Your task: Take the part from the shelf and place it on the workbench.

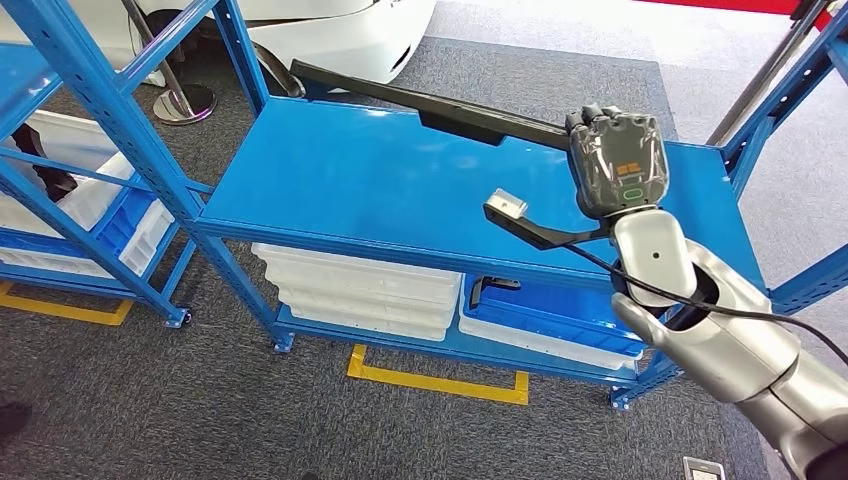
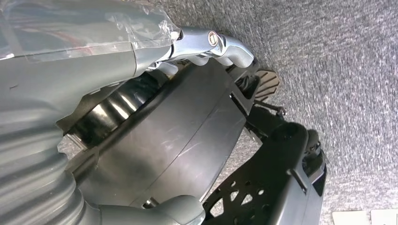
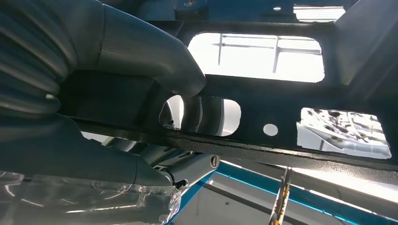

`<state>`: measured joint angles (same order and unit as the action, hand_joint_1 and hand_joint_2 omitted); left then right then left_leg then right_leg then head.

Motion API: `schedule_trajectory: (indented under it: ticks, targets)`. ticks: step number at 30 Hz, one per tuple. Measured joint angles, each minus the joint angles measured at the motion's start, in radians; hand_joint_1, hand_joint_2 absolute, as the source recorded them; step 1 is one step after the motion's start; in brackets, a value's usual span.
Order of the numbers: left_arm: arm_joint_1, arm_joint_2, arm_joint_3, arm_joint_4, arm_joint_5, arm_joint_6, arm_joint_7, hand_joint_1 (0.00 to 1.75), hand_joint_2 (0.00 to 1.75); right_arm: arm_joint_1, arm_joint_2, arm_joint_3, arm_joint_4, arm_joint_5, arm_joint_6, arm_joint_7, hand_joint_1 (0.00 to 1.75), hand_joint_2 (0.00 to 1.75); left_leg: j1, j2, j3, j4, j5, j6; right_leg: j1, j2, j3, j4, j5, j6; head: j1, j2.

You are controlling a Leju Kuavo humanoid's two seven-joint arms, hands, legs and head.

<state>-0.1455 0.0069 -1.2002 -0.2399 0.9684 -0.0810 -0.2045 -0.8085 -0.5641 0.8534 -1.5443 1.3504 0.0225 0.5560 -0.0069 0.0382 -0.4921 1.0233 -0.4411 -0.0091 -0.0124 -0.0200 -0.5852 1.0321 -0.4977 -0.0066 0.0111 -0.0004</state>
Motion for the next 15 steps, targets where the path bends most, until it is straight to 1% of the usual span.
schedule_trajectory:
  ticks: [5, 15]
  targets:
    - [0.0, 0.0, 0.004, 0.0, 0.004, 0.033, 0.0, 0.0, 1.75, 0.002, 0.0, 0.012, -0.026, -0.004, -0.005, 0.001, 1.75, 1.75, 0.0, 0.0, 0.0, 0.0, 0.0, 0.0, 0.0, 0.0, 0.0, 0.0, 0.0, 0.0, 0.0, 0.0]
    - [0.0, 0.0, 0.005, 0.0, 0.009, 0.05, 0.002, 0.0, 1.75, 0.019, 0.0, 0.014, -0.053, -0.053, -0.014, 0.016, 1.75, 1.75, 0.0, 0.0, 0.0, 0.0, 0.0, 0.0, 0.0, 0.0, -0.001, 0.0, 0.0, 0.0, 0.0, 0.0]
